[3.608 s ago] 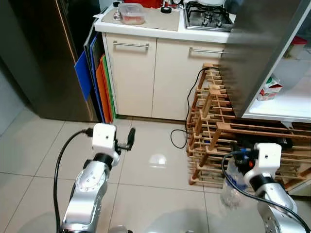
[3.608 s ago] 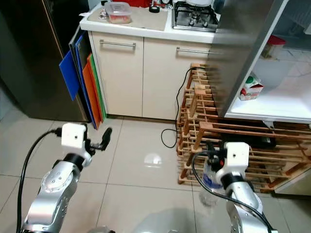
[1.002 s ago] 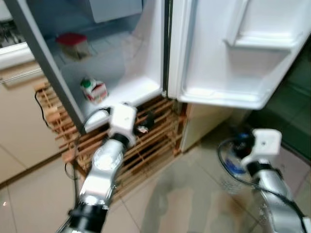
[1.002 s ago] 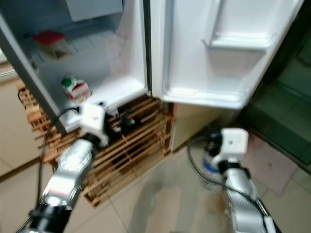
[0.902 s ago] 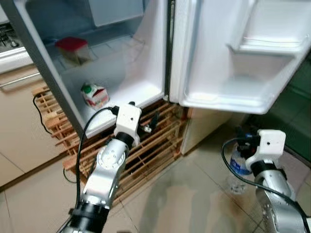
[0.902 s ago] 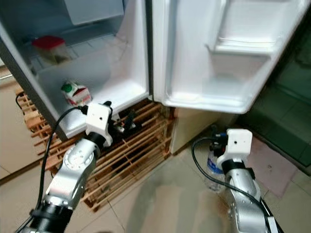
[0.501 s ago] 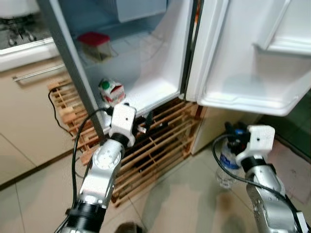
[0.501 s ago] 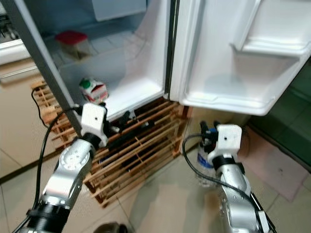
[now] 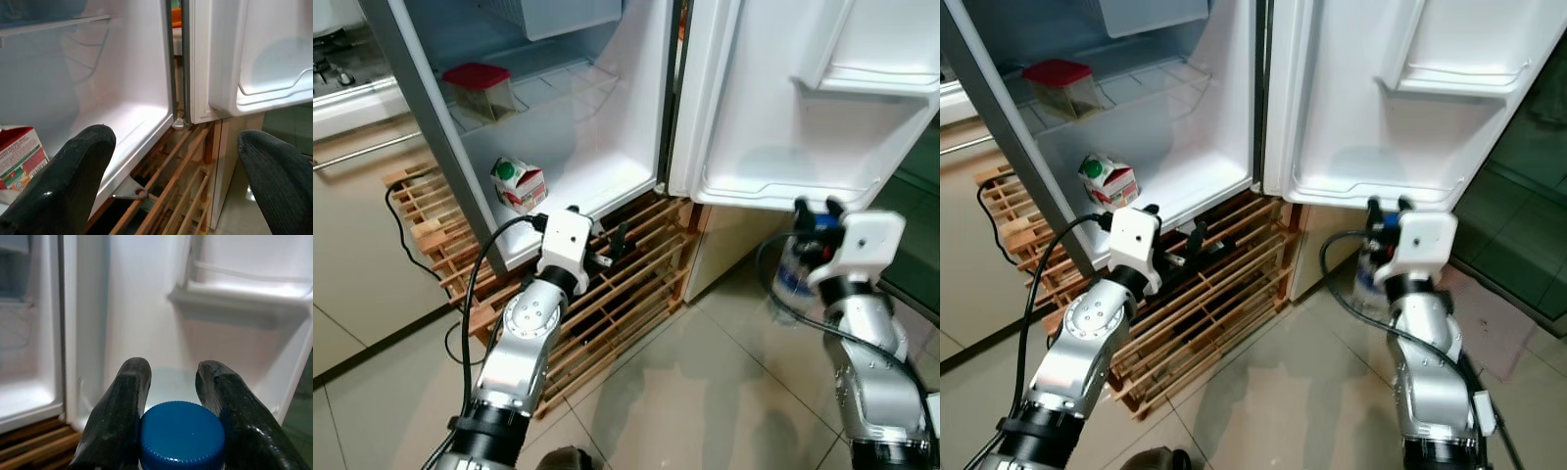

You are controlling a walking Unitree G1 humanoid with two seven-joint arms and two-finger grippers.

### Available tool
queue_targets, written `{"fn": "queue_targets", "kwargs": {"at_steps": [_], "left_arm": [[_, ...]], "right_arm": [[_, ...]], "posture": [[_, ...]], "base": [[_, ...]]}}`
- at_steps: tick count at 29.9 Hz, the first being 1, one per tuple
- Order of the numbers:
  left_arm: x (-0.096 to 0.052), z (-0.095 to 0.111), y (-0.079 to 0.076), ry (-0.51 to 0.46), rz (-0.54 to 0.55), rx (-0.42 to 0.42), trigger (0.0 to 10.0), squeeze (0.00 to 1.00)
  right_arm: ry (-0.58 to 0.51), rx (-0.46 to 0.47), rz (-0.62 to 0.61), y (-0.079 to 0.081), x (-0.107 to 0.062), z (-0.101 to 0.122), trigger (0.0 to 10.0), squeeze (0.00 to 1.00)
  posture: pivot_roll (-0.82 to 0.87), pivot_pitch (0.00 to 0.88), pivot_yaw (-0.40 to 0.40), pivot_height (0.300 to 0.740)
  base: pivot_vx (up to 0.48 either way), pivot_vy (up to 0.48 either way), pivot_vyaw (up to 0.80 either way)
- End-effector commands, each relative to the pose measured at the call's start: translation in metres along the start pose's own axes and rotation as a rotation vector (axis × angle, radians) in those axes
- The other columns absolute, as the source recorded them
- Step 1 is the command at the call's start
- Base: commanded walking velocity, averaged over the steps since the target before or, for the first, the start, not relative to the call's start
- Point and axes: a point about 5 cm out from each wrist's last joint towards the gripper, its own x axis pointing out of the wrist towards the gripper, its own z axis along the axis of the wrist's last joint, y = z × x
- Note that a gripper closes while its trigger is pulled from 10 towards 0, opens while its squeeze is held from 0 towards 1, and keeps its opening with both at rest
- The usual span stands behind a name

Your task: Restocking fridge

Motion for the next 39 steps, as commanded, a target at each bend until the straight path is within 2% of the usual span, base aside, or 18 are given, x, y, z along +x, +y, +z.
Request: {"fn": "queue_targets", "kwargs": {"at_steps": [1, 7, 13, 18, 23, 24, 32, 39], "left_arm": [[0.003, 0.002, -0.002, -0.011, -0.018, 0.012, 10.0, 0.00], [0.005, 0.006, -0.007, -0.034, -0.020, 0.019, 10.0, 0.00], [0.005, 0.007, -0.007, -0.041, -0.019, 0.010, 10.0, 0.00], [0.004, 0.009, -0.005, -0.053, -0.005, 0.014, 10.0, 0.00], [0.003, 0.007, -0.004, -0.050, 0.001, 0.023, 10.0, 0.00], [0.004, 0.008, -0.006, -0.052, 0.002, 0.029, 10.0, 0.00], [0.002, 0.010, -0.008, -0.059, -0.004, 0.047, 10.0, 0.00], [-0.003, 0.012, -0.010, -0.062, 0.003, 0.039, 10.0, 0.00]], "right_arm": [[-0.062, -0.017, -0.020, -0.004, 0.005, 0.013, 0.0, 0.00], [-0.157, -0.046, -0.022, -0.009, 0.026, 0.034, 0.0, 0.00], [-0.208, -0.051, -0.021, -0.008, 0.038, 0.044, 0.0, 0.00], [-0.276, -0.027, -0.016, -0.003, 0.054, 0.061, 0.0, 0.00], [-0.312, -0.008, -0.003, 0.002, 0.065, 0.068, 0.0, 0.00], [-0.336, -0.002, 0.008, 0.005, 0.073, 0.073, 0.0, 0.00], [-0.397, -0.017, 0.048, 0.011, 0.088, 0.085, 0.0, 0.00], [-0.447, 0.000, 0.101, 0.018, 0.108, 0.091, 0.0, 0.00]], "posture": [[0.02, 0.005, 0.011, 0.732], [0.02, 0.002, 0.013, 0.732], [0.03, 0.008, 0.015, 0.732], [0.03, 0.020, 0.016, 0.732], [0.04, 0.027, 0.014, 0.732], [0.04, 0.029, 0.012, 0.732], [0.06, 0.042, 0.012, 0.732], [0.09, 0.058, 0.017, 0.732]], "base": [[0.000, 0.000, 0.00], [0.000, 0.000, 0.00], [0.000, 0.000, 0.00], [0.000, 0.000, 0.00], [0.000, 0.000, 0.00], [0.000, 0.000, 0.00], [0.000, 0.000, 0.00], [0.000, 0.000, 0.00]]}}
